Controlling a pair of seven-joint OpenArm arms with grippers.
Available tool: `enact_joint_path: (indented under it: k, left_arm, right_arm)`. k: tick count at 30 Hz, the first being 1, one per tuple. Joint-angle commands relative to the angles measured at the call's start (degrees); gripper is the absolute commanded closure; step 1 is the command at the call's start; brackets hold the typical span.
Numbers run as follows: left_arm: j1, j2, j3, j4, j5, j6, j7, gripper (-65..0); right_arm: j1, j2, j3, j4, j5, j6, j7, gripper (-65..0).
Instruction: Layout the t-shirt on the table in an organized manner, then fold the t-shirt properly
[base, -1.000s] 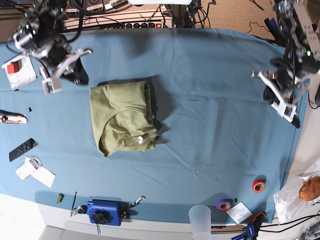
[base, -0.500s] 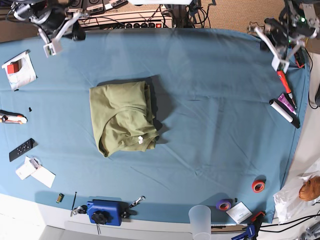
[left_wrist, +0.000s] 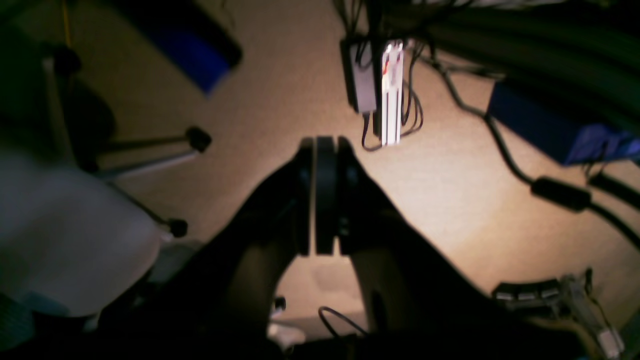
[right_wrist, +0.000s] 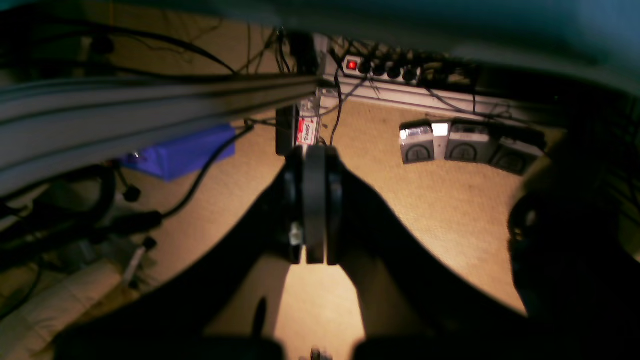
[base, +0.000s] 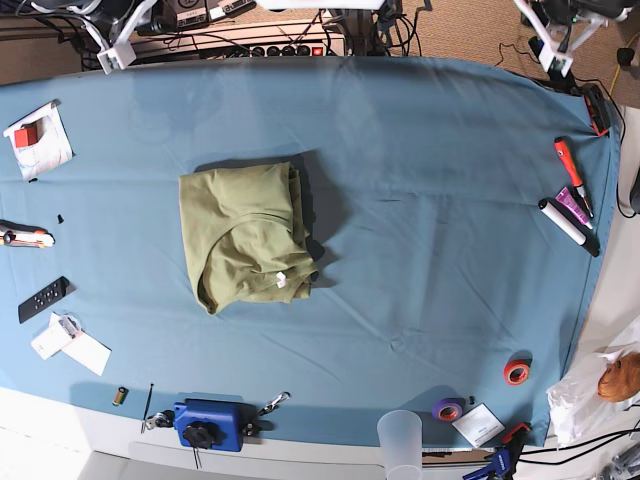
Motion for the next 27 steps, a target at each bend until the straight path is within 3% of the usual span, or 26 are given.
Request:
enact_joint_path:
  k: [1, 7, 12, 16, 20, 27]
  left_arm:
    - [1.4, -0.6, -0.3, 0.7, -0.3, -0.1, -0.8, 0.0]
    - [2.8, -0.5, -0.2, -5.9, -0.3, -0.1, -2.4, 0.0]
    - [0.4, -0.3, -0.1, -19.0, -0.3, -0.5, -4.9, 0.0]
    - [-2.9, -0.3, -0.1, -30.4, -0.3, -4.8, -5.8, 0.0]
    - [-6.6, -0.2, -0.1, -42.0, -0.3, -6.3, -8.8, 0.0]
    - [-14.9, 1.3, -0.1, -58.6, 8.1, -7.8, -23.8, 0.0]
  right_arm:
    - [-1.1, 0.7, 0.3, 0.0, 0.5, 0.1, 0.6, 0.0]
    - [-1.6, 1.0, -4.0, -9.5, -4.8, 0.1, 0.6, 0.0]
    - [0.3, 5.5, -14.9, -22.4, -12.5, 0.1, 5.9, 0.0]
    - [3.7, 6.7, -20.7, -30.2, -18.1, 0.1, 8.4, 0.0]
    - [7.4, 6.8, -24.6, -37.7, -21.8, 0.1, 9.8, 0.0]
    - [13.9, 9.2, -33.5, -53.5, -36.5, 0.1, 26.4, 0.0]
